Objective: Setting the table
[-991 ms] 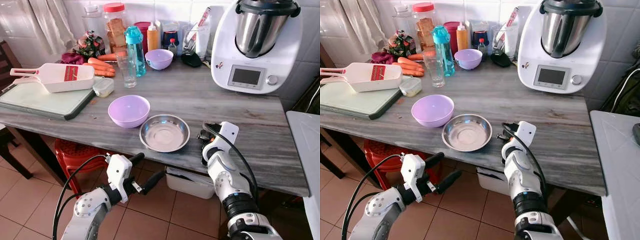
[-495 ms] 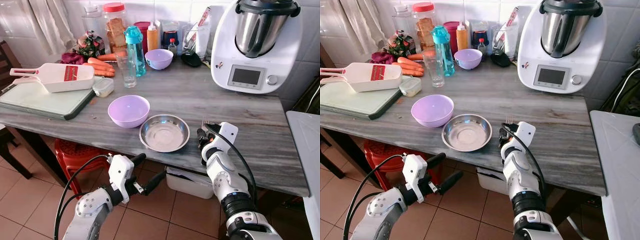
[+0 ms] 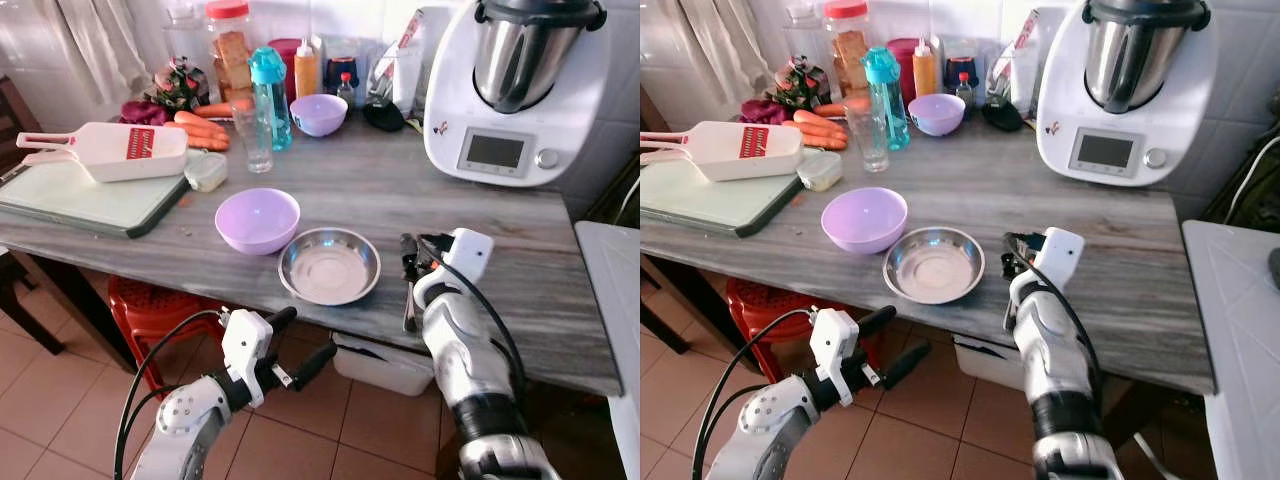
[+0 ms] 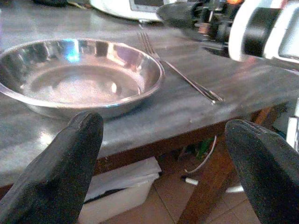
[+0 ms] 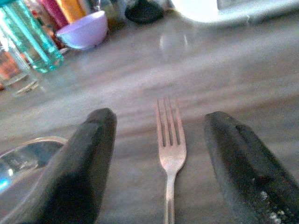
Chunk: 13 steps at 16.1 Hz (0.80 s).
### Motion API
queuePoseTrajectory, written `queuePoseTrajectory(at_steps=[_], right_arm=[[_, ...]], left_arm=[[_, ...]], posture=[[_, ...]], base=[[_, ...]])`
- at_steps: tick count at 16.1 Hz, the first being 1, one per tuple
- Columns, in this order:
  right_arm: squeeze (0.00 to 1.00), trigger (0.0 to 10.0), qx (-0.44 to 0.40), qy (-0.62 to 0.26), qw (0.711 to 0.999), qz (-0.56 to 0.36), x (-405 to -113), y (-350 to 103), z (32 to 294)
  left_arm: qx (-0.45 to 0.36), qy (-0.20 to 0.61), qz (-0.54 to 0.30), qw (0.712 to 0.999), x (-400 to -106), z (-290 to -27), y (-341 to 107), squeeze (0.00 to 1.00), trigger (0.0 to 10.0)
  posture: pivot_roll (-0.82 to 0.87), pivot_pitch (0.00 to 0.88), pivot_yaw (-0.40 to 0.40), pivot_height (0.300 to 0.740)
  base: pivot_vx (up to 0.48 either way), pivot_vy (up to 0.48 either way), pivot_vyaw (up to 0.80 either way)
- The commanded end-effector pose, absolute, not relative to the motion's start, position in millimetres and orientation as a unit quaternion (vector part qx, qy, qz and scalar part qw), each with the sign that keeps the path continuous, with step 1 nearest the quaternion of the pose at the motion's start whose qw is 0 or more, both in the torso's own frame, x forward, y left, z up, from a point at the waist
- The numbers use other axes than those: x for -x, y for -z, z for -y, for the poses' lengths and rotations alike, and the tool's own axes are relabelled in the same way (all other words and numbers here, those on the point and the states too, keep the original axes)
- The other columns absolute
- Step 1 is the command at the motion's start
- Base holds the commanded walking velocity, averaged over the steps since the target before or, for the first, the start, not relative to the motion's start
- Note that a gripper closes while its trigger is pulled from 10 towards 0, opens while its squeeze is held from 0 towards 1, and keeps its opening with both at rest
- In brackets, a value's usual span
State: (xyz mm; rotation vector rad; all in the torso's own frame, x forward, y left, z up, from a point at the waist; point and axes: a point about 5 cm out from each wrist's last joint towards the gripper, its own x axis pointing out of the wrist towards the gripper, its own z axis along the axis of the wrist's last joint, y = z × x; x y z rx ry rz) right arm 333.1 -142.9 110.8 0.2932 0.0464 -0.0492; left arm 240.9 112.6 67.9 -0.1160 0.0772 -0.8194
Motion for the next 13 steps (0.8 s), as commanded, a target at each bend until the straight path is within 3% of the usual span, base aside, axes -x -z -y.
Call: queuePoseTrajectory(at_steps=[1,4,7,10,13], right_arm=[[1.00,10.0,-0.129,0.021,0.991,0.009,-328,-124,144],[1.00,10.0,-0.106,0.029,0.994,0.021,-315,-126,151],[1.00,10.0,-0.075,0.064,0.995,0.032,-291,-127,172],[1.00,10.0,-0.045,0.084,0.995,0.029,-267,-121,188],[1.00,10.0,-0.036,0.088,0.995,0.024,-255,-118,191]], left_arm=[[0.049,0.397,-0.023,0.916,-245,-111,-76,0.00,10.0],[0.052,0.367,-0.008,0.929,-253,-114,-81,0.00,10.0],[0.071,0.274,0.023,0.959,-264,-131,-91,0.00,10.0],[0.074,0.223,0.020,0.972,-269,-135,-92,0.00,10.0],[0.035,0.178,0.009,0.983,-275,-139,-91,0.00,10.0]], posture=[[0.09,0.000,0.020,0.740],[0.07,0.000,0.023,0.740],[0.07,0.000,0.029,0.740],[0.06,0.000,0.034,0.740],[0.05,0.000,0.041,0.740]], base=[[0.000,0.000,0.00],[0.000,0.000,0.00],[0.000,0.000,0.00],[0.000,0.000,0.00],[0.000,0.000,0.00]])
